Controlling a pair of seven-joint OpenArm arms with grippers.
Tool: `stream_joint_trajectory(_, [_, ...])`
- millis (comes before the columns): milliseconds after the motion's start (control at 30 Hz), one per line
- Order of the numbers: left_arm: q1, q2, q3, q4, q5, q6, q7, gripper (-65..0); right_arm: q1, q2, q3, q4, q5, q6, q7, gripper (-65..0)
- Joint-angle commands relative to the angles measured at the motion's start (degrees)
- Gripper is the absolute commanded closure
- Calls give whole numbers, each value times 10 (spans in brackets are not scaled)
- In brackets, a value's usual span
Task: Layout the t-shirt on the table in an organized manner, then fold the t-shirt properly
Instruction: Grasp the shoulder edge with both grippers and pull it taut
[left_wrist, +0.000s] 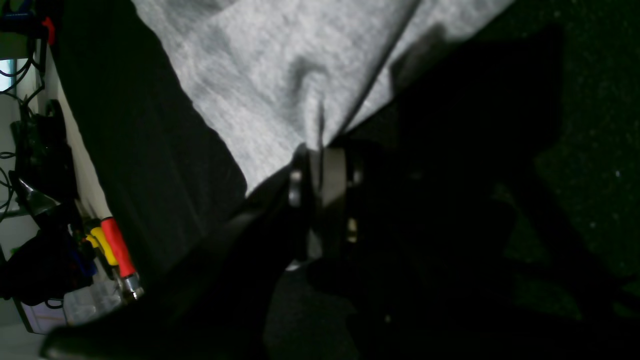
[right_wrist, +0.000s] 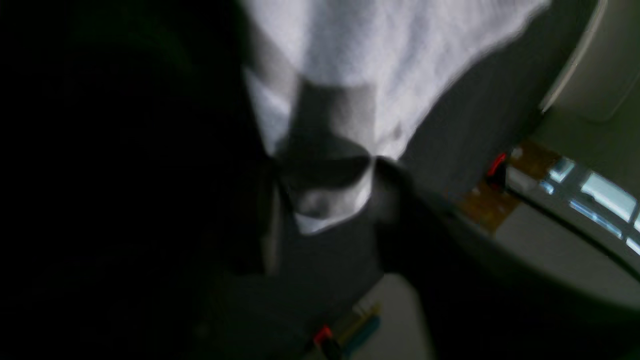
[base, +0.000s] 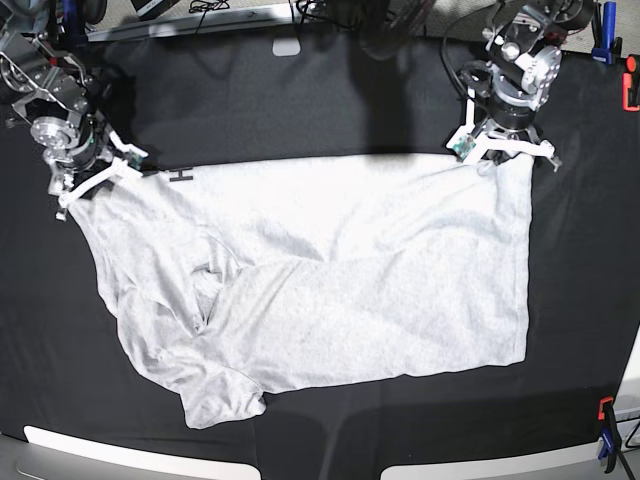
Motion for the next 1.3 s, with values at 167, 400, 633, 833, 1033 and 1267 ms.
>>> stream_joint_trajectory(167, [2,-7,-2,4,2,8,13,0,6,-3,6,5,-7,-4,-10,0])
stream_joint_trajectory(400, [2,-7,-2,4,32,8,43,0,5,23,5,49,-7,-2,-56,0])
stream_joint_trajectory(633, [4,-7,-2,5,95,10,47,0,5,98,5,120,27,-3,-89,0])
stream_joint_trajectory(833, [46,-15,-2,37,136,10,49,0,0,118,5,174,30,-3,-123,0])
stream_joint_trajectory(1033, [102,-34,-2,112,151,10,63,0,-57,118,5,213,23,-3,-126,0])
stream_joint_trajectory(1267, [143,-53,-2,152,152,10,80,0,-136,117,5,260,3,-3,-153,0])
